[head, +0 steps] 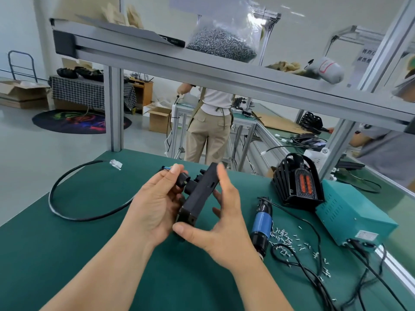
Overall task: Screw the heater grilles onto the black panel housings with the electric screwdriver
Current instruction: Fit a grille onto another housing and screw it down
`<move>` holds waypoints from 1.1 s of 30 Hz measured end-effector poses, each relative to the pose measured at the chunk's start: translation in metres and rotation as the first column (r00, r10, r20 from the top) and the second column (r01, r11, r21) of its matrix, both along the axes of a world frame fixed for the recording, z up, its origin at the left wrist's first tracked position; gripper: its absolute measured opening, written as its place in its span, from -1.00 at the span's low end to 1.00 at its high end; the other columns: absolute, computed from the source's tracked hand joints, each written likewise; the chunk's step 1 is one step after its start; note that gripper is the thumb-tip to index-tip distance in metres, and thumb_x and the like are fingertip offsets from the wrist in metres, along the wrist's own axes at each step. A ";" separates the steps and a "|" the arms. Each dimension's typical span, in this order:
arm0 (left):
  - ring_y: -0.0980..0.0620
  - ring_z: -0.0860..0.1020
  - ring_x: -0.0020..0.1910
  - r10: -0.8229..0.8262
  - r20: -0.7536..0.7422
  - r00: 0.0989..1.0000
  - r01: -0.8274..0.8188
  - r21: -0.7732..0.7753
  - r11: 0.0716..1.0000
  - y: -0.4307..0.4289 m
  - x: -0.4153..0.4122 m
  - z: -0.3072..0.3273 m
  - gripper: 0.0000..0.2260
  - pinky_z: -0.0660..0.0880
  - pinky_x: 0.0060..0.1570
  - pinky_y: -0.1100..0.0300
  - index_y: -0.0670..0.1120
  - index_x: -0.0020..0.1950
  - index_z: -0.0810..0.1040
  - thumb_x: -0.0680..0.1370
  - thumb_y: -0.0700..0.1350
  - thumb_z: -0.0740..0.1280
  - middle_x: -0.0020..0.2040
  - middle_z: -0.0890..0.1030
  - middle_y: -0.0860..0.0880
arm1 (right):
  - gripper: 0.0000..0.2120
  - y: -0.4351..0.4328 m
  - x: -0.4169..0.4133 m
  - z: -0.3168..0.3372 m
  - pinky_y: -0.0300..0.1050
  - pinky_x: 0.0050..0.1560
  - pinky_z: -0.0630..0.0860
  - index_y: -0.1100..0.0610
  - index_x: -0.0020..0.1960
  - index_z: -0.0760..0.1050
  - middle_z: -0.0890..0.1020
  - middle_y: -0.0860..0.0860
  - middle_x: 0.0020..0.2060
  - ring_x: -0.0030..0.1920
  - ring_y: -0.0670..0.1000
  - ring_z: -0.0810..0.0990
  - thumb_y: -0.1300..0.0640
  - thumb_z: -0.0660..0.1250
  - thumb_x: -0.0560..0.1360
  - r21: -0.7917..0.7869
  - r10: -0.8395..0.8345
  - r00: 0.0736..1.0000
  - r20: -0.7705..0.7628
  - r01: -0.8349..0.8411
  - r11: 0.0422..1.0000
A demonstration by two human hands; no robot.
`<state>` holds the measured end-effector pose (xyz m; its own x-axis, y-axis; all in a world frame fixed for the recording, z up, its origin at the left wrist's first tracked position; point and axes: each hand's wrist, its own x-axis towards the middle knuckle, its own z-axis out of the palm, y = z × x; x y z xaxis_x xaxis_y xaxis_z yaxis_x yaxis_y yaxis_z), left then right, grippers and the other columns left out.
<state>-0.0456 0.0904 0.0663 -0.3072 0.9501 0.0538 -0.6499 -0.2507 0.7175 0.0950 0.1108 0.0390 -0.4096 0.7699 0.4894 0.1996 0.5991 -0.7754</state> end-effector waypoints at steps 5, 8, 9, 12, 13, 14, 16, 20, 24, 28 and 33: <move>-0.01 0.47 -0.24 -0.080 -0.055 0.995 0.079 -0.019 0.997 -0.004 0.007 -0.004 -0.78 0.49 -0.15 0.05 -0.01 -0.24 0.67 0.23 0.08 0.51 -0.26 0.55 -0.03 | -0.08 0.000 0.002 0.002 -0.57 0.16 0.27 -0.55 0.27 0.15 0.28 -0.15 0.31 0.32 -0.34 0.35 -0.25 0.58 0.05 0.050 -0.063 0.995 -0.079 0.067 0.996; -0.03 0.56 -0.23 -0.126 -0.060 0.990 0.125 -0.025 0.992 -0.006 0.009 -0.002 -0.83 0.59 -0.20 0.08 -0.01 -0.20 0.72 0.30 0.04 0.47 -0.24 0.64 -0.04 | -0.07 -0.002 0.003 0.006 -0.61 0.13 0.26 -0.49 0.31 0.19 0.29 -0.07 0.25 0.26 -0.39 0.35 -0.23 0.56 0.05 0.094 -0.083 0.994 -0.067 0.089 0.992; -0.04 0.59 -0.24 -0.128 -0.043 0.991 0.126 -0.035 0.991 -0.007 0.010 -0.001 -0.84 0.62 -0.20 0.07 -0.02 -0.20 0.72 0.32 0.04 0.46 -0.24 0.65 -0.05 | -0.06 -0.002 0.004 0.008 -0.62 0.13 0.26 -0.44 0.34 0.21 0.28 -0.04 0.23 0.25 -0.40 0.34 -0.22 0.56 0.05 0.117 -0.080 0.995 -0.065 0.087 0.989; -0.10 0.57 -0.16 -0.097 0.009 0.995 0.097 -0.079 0.992 -0.006 0.014 0.000 -0.82 0.62 -0.08 -0.01 -0.03 -0.22 0.71 0.33 0.06 0.48 -0.27 0.63 -0.04 | -0.06 -0.004 0.003 0.010 -0.61 0.14 0.27 -0.31 0.38 0.27 0.27 0.00 0.20 0.24 -0.40 0.34 -0.15 0.58 0.06 0.155 -0.063 0.994 -0.091 0.077 0.985; -0.13 0.54 -0.12 -0.094 0.019 0.995 0.096 -0.088 0.991 -0.006 0.014 0.001 -0.81 0.60 -0.01 -0.04 -0.03 -0.22 0.71 0.32 0.07 0.49 -0.27 0.62 -0.04 | -0.06 -0.004 0.002 0.010 -0.61 0.14 0.27 -0.28 0.38 0.27 0.27 0.02 0.19 0.23 -0.40 0.34 -0.14 0.58 0.06 0.169 -0.065 0.993 -0.096 0.081 0.982; -0.14 0.52 -0.10 -0.101 0.019 0.995 0.103 -0.093 0.990 -0.007 0.014 0.001 -0.80 0.57 0.03 -0.05 -0.03 -0.22 0.71 0.31 0.07 0.50 -0.27 0.60 -0.05 | -0.05 -0.004 0.002 0.010 -0.61 0.14 0.27 -0.26 0.39 0.27 0.27 0.03 0.19 0.23 -0.41 0.34 -0.14 0.57 0.06 0.178 -0.069 0.993 -0.098 0.086 0.980; -0.14 0.52 -0.12 -0.134 -0.022 0.991 0.132 -0.097 0.987 -0.009 0.010 0.002 -0.78 0.56 -0.02 -0.01 -0.03 -0.21 0.72 0.26 0.07 0.51 -0.25 0.60 -0.06 | -0.04 -0.005 0.003 0.010 -0.60 0.15 0.27 -0.26 0.39 0.26 0.26 0.05 0.19 0.23 -0.40 0.33 -0.15 0.57 0.06 0.176 -0.070 0.993 -0.096 0.086 0.981; -0.04 0.54 -0.23 -0.183 -0.146 0.972 0.172 -0.088 0.981 -0.012 0.001 0.004 -0.76 0.51 -0.07 0.07 -0.08 -0.21 0.74 0.23 0.04 0.51 -0.24 0.66 -0.07 | -0.03 -0.004 0.005 0.010 -0.57 0.19 0.28 -0.22 0.42 0.26 0.26 0.07 0.20 0.23 -0.35 0.37 -0.12 0.57 0.07 0.150 -0.025 0.995 -0.099 0.040 0.988; -0.09 0.53 -0.18 -0.189 -0.193 0.963 0.164 -0.136 0.977 -0.012 -0.001 0.005 -0.75 0.53 -0.05 0.05 -0.11 -0.18 0.73 0.31 0.05 0.47 -0.19 0.66 -0.12 | -0.06 -0.004 0.001 0.008 -0.58 0.20 0.25 -0.15 0.38 0.35 0.27 0.08 0.18 0.23 -0.39 0.34 -0.04 0.62 0.05 0.272 -0.088 0.993 -0.082 0.107 0.956; -0.13 0.46 -0.11 -0.119 -0.189 0.975 0.087 -0.171 0.981 -0.014 0.001 0.005 -0.73 0.49 -0.05 0.04 -0.11 -0.19 0.72 0.30 0.08 0.46 -0.15 0.57 -0.18 | -0.09 -0.001 -0.002 0.001 -0.39 0.32 0.30 -0.09 0.37 0.33 0.24 0.12 0.23 0.35 -0.26 0.26 -0.14 0.58 0.07 0.450 -0.190 0.977 -0.095 0.212 0.868; 0.03 0.52 -0.25 -0.073 -0.167 0.983 0.056 -0.104 0.993 -0.015 -0.003 0.004 -0.79 0.50 -0.07 0.12 -0.11 -0.20 0.73 0.32 0.01 0.44 -0.23 0.62 -0.07 | -0.13 0.005 -0.004 -0.003 -0.33 0.40 0.23 -0.04 0.34 0.36 0.21 0.17 0.28 0.43 -0.19 0.20 -0.07 0.61 0.09 0.582 -0.236 0.965 -0.116 0.259 0.771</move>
<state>-0.0489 0.0755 0.0707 -0.2397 0.9708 0.0049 -0.5283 -0.1347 0.8383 0.0912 0.1162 0.0355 -0.2197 0.4012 0.8893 0.3848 0.8733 -0.2989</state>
